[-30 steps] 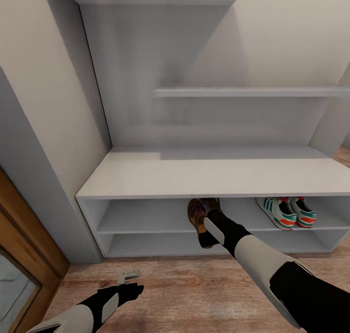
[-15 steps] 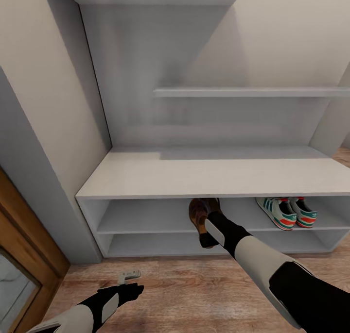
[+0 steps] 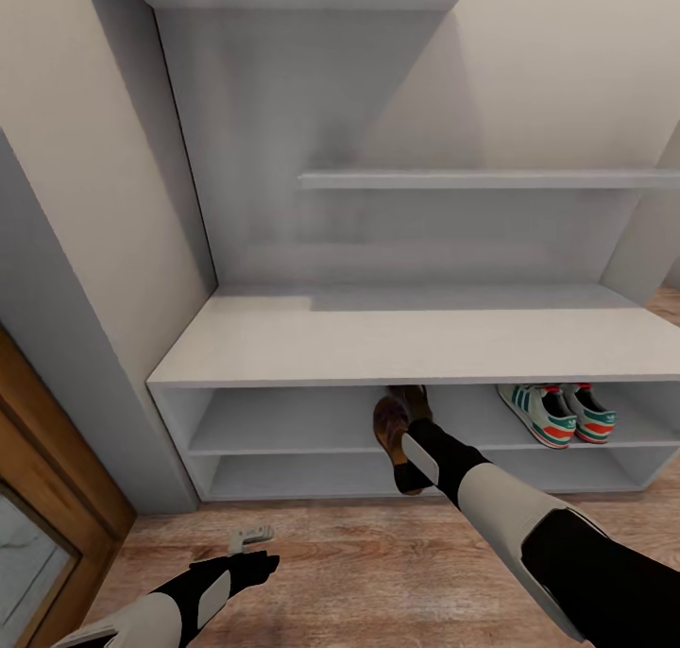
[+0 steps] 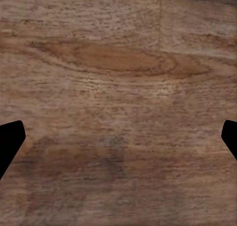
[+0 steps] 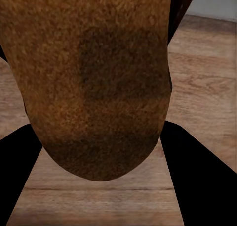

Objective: Pick up the two gym shoes and the two sandals from the corridor floor and place them onto the hallstand (shoe rack) in the corridor, making sure they are on the rack and not on the floor. Arrange them so the two gym shoes are next to each other and the two sandals are next to each other.

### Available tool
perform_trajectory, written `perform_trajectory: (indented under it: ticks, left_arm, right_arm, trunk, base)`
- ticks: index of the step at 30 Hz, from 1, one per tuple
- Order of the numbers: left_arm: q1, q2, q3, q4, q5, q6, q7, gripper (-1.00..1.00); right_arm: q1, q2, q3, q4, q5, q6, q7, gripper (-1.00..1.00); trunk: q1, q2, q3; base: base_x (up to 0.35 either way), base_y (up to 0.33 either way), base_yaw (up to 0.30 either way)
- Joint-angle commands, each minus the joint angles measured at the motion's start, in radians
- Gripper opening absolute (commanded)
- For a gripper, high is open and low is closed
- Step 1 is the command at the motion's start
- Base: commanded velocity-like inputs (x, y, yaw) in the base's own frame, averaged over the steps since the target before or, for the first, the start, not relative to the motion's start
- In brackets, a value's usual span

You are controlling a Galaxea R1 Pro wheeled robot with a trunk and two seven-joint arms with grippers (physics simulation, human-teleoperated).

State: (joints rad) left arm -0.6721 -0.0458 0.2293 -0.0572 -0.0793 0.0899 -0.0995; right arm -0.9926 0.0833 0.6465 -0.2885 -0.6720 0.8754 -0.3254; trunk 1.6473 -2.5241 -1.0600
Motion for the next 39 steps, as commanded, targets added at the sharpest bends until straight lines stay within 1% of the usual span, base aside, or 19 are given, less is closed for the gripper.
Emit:
perform_trajectory:
  ticks: [1,4,8,9,12,24,39]
  left_arm:
    - [0.000,0.000,0.008,-0.003,-0.008,0.007,-0.003,1.00]
    - [0.000,0.000,0.008,-0.003,-0.008,0.007,-0.003,1.00]
    - [0.000,0.000,0.008,-0.003,-0.008,0.007,-0.003,1.00]
    - [0.000,0.000,0.008,-0.003,-0.008,0.007,-0.004,1.00]
    - [0.000,0.000,0.008,-0.003,-0.008,0.007,-0.003,1.00]
    - [0.000,0.000,0.008,-0.003,-0.008,0.007,-0.003,1.00]
    - [0.000,0.000,0.008,-0.001,-0.008,0.007,-0.004,1.00]
  right_arm:
    - [-0.001,0.000,0.007,-0.001,-0.011,0.002,-0.008,-1.00]
    - [0.001,0.001,0.007,0.000,-0.011,-0.004,-0.007,-1.00]
    - [0.002,0.001,0.007,0.005,-0.011,-0.036,-0.008,-1.00]
    - [0.002,0.002,0.008,0.023,-0.011,-0.053,-0.008,-1.00]
    - [0.003,0.002,0.009,0.044,-0.012,-0.064,-0.008,-1.00]
    - [0.006,0.005,0.010,0.060,-0.012,-0.072,-0.006,-1.00]
    - [0.006,0.007,0.010,0.060,-0.012,-0.072,-0.006,-1.00]
  trunk:
    - [0.000,0.000,-0.001]
    - [0.000,0.000,-0.001]
    - [0.000,0.000,-0.001]
    - [0.000,0.000,-0.001]
    - [0.000,0.000,-0.001]
    - [0.000,0.000,-0.001]
    - [0.000,0.000,-0.001]
  base:
    - [0.000,0.000,0.000]
    - [0.000,0.000,0.000]
    - [0.000,0.000,0.000]
    - [0.000,0.000,0.000]
    - [0.000,0.000,0.000]
    - [0.001,0.000,0.000]
    - [0.069,0.055,0.000]
